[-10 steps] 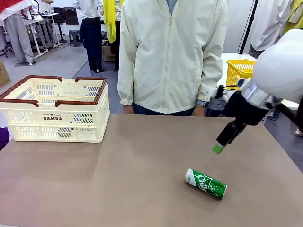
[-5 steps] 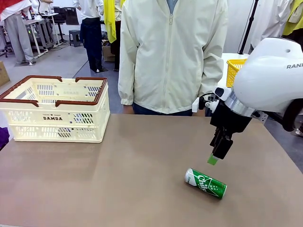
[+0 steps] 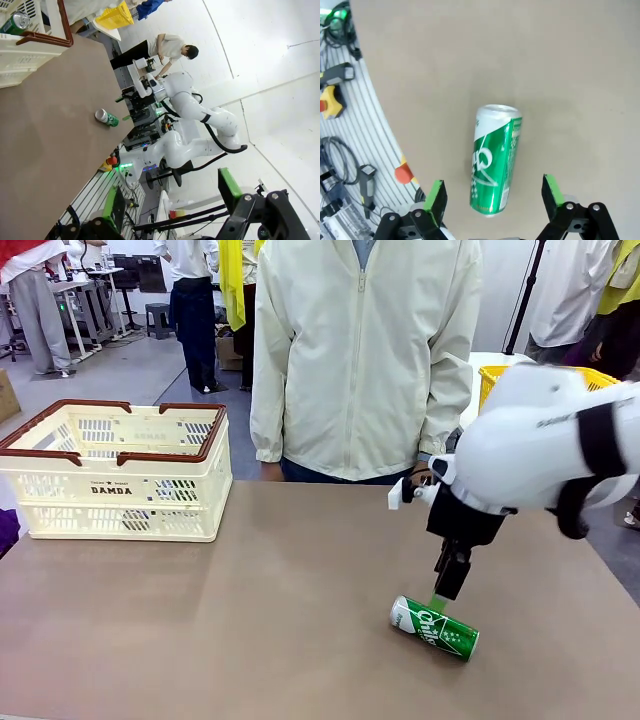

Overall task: Place the drinks into the Shopping basket.
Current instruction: Pick up one drink and place it into the Shopping basket.

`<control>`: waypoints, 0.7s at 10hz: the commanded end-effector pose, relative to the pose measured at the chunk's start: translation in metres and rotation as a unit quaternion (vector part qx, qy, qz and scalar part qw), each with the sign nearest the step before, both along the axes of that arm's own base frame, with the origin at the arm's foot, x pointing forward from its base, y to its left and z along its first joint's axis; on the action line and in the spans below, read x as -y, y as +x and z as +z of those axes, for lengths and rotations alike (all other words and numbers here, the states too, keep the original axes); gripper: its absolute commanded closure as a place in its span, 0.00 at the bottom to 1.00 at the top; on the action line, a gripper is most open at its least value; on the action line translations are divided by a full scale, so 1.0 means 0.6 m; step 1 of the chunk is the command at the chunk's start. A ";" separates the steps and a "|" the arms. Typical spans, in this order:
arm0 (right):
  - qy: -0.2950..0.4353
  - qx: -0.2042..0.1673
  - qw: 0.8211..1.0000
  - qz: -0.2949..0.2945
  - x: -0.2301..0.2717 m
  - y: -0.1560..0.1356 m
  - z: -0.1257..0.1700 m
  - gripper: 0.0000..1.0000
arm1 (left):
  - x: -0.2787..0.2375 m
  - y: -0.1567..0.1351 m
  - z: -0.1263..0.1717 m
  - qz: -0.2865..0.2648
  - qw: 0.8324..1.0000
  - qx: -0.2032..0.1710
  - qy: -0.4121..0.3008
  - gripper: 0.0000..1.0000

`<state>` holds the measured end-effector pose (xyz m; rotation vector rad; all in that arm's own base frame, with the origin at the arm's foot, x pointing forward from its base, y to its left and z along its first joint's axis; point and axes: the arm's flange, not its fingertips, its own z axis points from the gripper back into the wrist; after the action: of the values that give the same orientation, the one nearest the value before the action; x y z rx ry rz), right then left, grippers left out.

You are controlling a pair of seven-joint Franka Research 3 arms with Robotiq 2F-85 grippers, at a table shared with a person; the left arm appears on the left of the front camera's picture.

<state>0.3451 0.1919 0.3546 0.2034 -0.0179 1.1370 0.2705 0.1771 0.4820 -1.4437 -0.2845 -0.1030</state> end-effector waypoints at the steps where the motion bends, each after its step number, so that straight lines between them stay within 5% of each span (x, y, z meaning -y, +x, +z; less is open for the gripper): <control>1: -0.026 0.003 0.999 -0.025 0.003 -0.020 -0.079 0.00 | 0.003 -0.001 0.005 0.002 1.000 0.004 -0.015 0.00; 4: -0.057 0.000 0.998 -0.026 -0.003 -0.031 -0.139 0.00 | 0.003 -0.001 0.005 0.002 1.000 0.004 -0.015 0.00; 7: -0.064 -0.009 0.998 -0.014 -0.002 -0.032 -0.142 0.00 | 0.003 -0.001 0.005 0.002 1.000 0.004 -0.015 0.00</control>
<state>0.3517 0.2098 0.2717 0.1335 0.0670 1.1088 0.2705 0.1771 0.4820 -1.4438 -0.2845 -0.1029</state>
